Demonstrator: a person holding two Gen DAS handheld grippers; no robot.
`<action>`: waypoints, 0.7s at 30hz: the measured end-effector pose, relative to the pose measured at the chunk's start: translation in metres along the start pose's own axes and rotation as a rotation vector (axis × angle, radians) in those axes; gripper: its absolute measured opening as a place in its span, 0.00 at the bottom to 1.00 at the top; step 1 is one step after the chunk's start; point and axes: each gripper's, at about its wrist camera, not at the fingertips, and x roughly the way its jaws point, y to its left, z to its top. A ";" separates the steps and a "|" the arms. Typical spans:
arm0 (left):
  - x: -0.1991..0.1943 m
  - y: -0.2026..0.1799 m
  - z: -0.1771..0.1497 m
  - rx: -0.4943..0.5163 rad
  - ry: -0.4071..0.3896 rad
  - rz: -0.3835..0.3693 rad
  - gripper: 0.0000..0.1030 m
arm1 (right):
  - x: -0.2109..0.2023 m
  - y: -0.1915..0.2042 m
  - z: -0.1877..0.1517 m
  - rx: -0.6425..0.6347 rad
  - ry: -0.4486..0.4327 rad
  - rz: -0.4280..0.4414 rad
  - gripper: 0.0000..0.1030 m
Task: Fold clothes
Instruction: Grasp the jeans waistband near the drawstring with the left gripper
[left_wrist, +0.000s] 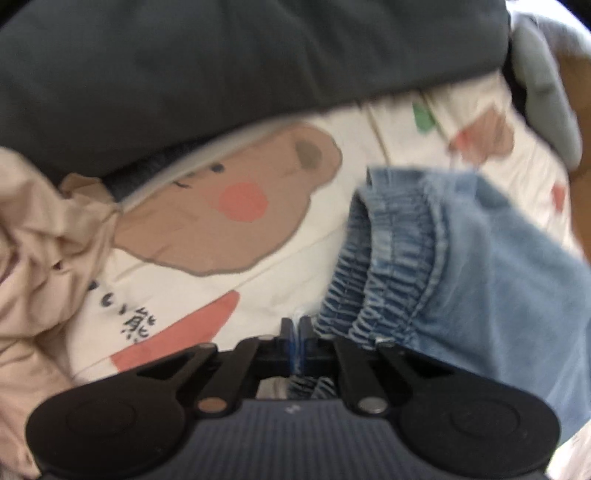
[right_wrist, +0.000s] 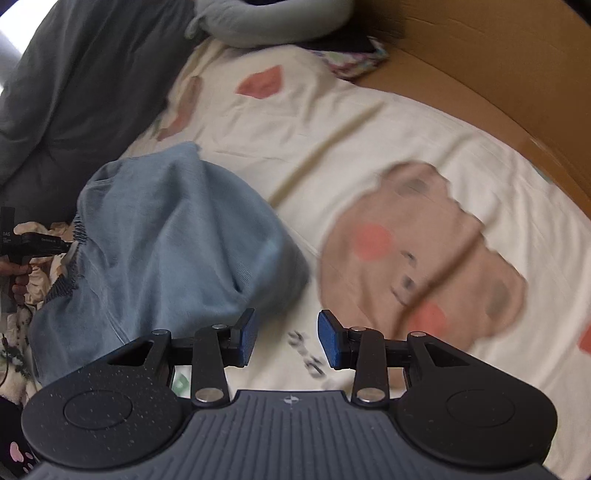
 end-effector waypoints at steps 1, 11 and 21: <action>-0.009 0.002 -0.001 -0.011 -0.018 -0.015 0.02 | 0.005 0.008 0.008 -0.019 0.001 0.011 0.42; -0.092 0.027 -0.025 -0.150 -0.206 -0.108 0.02 | 0.053 0.096 0.054 -0.160 -0.006 0.125 0.42; -0.128 0.021 -0.061 -0.204 -0.344 -0.265 0.02 | 0.072 0.148 0.069 -0.192 -0.013 0.166 0.42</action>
